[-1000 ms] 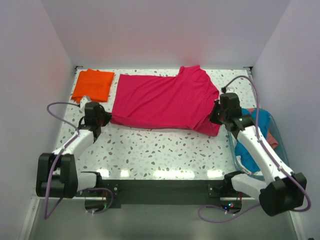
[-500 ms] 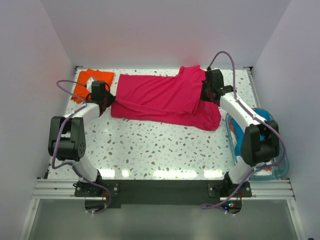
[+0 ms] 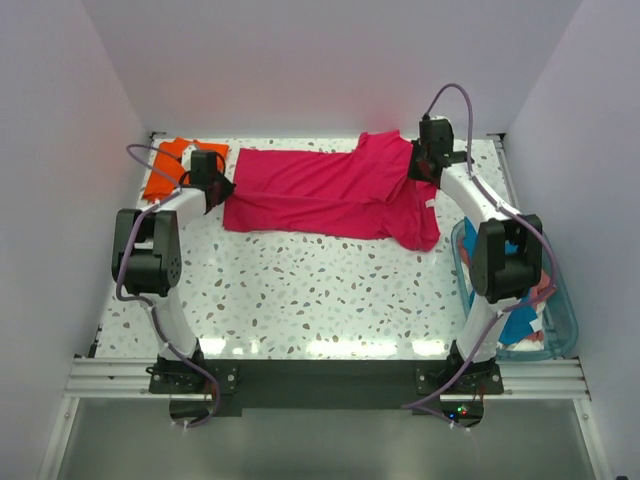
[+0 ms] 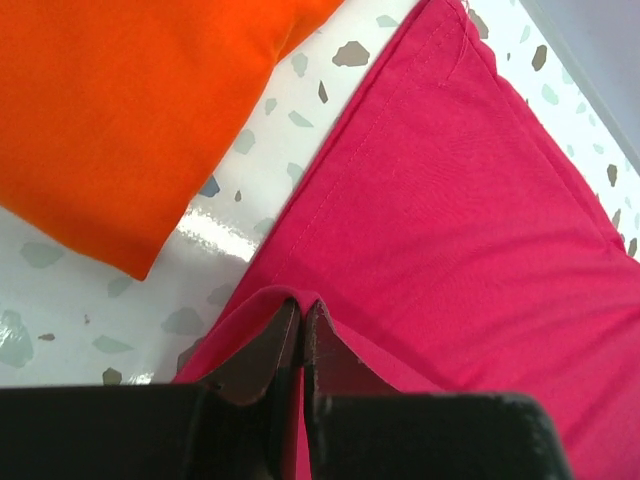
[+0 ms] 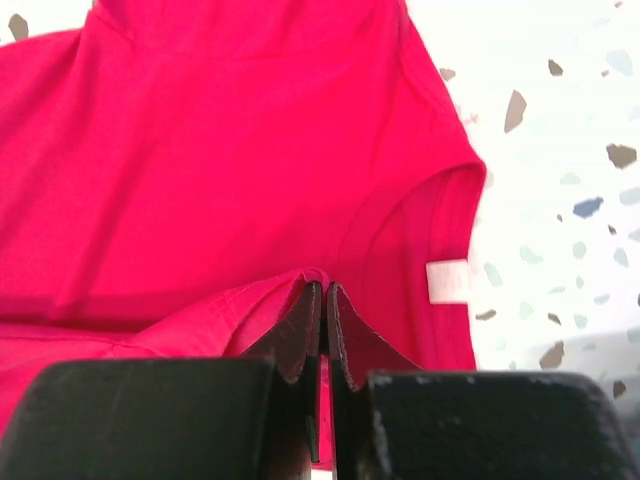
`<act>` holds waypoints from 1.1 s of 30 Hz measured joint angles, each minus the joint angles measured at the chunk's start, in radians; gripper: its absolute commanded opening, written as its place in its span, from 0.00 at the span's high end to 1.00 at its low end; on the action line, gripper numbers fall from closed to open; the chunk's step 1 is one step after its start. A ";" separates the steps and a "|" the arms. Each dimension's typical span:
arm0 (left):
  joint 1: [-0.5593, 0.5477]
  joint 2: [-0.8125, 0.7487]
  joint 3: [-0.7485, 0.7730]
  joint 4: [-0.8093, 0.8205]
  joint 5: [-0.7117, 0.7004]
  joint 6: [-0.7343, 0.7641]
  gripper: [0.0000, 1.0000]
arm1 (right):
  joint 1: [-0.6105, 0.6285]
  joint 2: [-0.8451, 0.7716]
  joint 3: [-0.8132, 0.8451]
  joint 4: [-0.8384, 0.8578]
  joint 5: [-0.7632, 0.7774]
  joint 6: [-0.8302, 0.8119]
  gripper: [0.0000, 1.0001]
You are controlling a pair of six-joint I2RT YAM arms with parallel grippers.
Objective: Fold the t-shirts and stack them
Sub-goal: Fold the tshirt
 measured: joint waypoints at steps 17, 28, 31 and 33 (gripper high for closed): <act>0.001 -0.013 0.035 -0.049 0.008 0.075 0.31 | 0.000 0.197 0.201 -0.101 0.014 0.024 0.29; 0.001 -0.309 -0.350 -0.056 -0.043 -0.038 0.44 | 0.025 -0.187 -0.251 -0.134 0.061 0.121 0.49; -0.003 -0.304 -0.382 -0.038 -0.031 -0.048 0.44 | 0.034 -0.216 -0.305 -0.133 0.064 0.132 0.49; -0.006 -0.289 -0.384 -0.016 -0.027 -0.062 0.44 | 0.037 -0.216 -0.326 -0.131 0.064 0.136 0.49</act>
